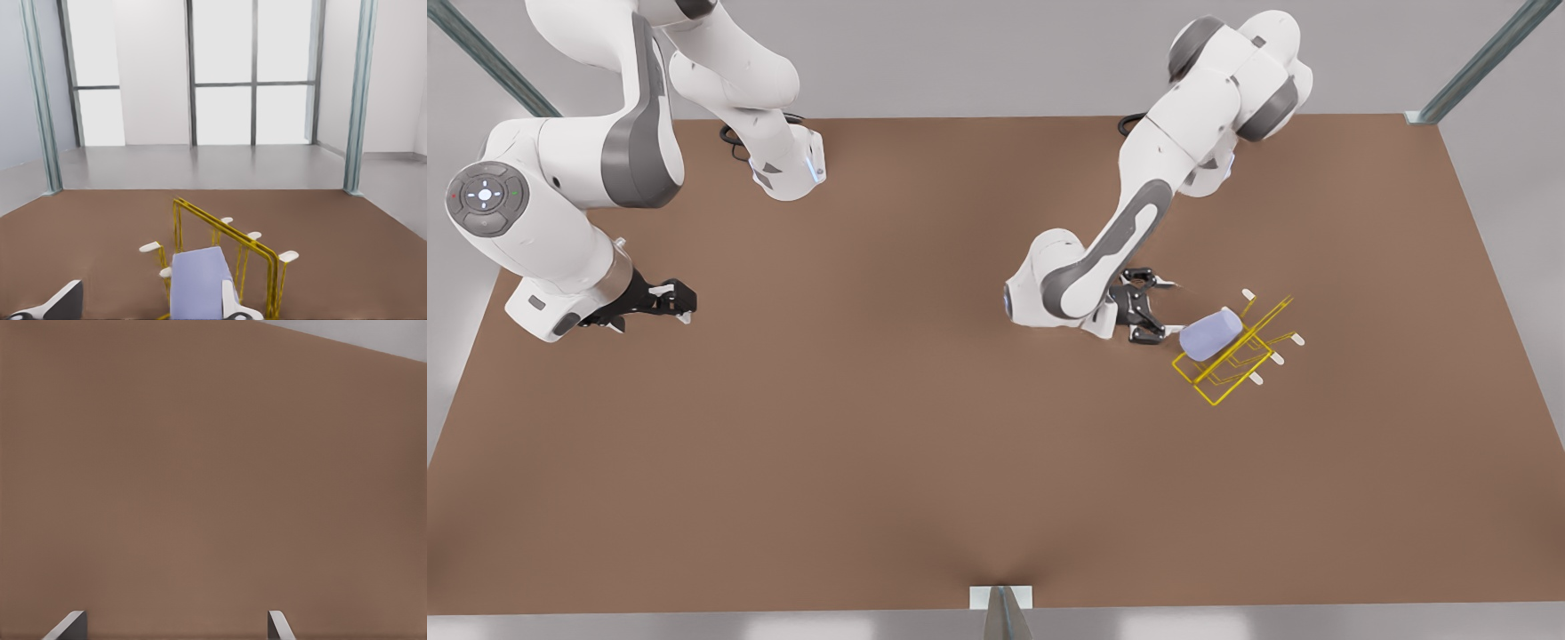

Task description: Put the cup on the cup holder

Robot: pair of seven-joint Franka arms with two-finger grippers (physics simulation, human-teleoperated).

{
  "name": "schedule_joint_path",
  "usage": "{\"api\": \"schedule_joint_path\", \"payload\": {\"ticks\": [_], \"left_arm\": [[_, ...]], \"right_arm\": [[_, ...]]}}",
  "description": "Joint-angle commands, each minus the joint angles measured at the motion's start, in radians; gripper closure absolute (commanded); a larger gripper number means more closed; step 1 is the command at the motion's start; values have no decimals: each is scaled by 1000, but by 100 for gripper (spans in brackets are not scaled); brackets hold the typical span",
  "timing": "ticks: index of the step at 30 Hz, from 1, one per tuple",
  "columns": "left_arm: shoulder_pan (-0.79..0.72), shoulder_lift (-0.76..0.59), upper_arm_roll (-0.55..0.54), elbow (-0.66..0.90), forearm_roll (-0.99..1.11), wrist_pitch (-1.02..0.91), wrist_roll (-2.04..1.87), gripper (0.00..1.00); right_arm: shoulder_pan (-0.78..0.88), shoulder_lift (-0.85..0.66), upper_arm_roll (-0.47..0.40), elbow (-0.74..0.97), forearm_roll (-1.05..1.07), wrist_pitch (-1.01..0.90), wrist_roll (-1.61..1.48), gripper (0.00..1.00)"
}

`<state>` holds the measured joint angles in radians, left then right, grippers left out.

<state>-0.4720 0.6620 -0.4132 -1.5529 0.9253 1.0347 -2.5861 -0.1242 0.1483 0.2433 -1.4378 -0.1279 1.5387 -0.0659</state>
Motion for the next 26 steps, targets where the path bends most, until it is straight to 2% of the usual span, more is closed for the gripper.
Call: {"api": "schedule_joint_path", "payload": {"ticks": [1, 4, 7, 8, 11, 12, 13, 14, 15, 16, 17, 18, 20, 21, 23, 26], "left_arm": [[35, -15, -119, 85, -86, -5, 50, 0], [69, -15, -160, 286, -221, -5, 447, 0], [165, -16, -167, 384, -267, 57, 889, 0], [245, -21, -225, 396, -263, 68, 1006, 0], [342, -88, -199, 364, -332, 163, 1557, 0], [342, -142, -86, 359, -437, 212, 1776, 0], [342, -243, 112, 333, -649, 271, 2084, 0], [368, -294, 209, 315, -795, 283, 2348, 0], [427, -381, 238, 225, -930, 329, 2411, 0], [438, -435, 274, 168, -958, 372, 2532, 0], [470, -458, 272, 166, -950, 396, 2549, 0], [463, -453, 237, 159, -853, 436, 2436, 0], [527, -463, 215, 158, -875, 372, 2459, 0], [527, -548, 215, 12, -868, 459, 2519, 0], [497, -478, 214, 97, -856, 470, 2503, 0], [475, -460, 211, 100, -858, 453, 2489, 0]], "right_arm": [[0, -1, 1, 0, 1, 0, 0, 0], [-2, -1, -1, 2, 1, 0, 0, 0], [-14, -1, -1, 2, -1, 3, 0, 0], [-14, 0, -1, 2, -10, 6, 2, 0], [-12, -1, -2, 2, -9, 8, 6, 0], [-14, 11, -4, 1, -9, 15, -6, 0], [-15, 14, -5, 0, -4, 17, -6, 0], [-5, 17, -5, 2, -9, 17, -6, 0], [-12, 16, -5, 2, -6, 15, -6, 0], [-6, 10, -5, 0, -7, 11, -5, 0], [0, 13, -4, -1, -9, 9, -5, 0], [0, 13, -2, -3, -9, 0, -6, 0], [1, 16, -2, -6, -9, 3, -6, 0], [0, 17, -2, -4, -7, 3, -6, 0], [-2, 22, -2, -7, -6, 0, -8, 0], [-12, 20, -2, -1, -6, 0, -8, 0]]}}
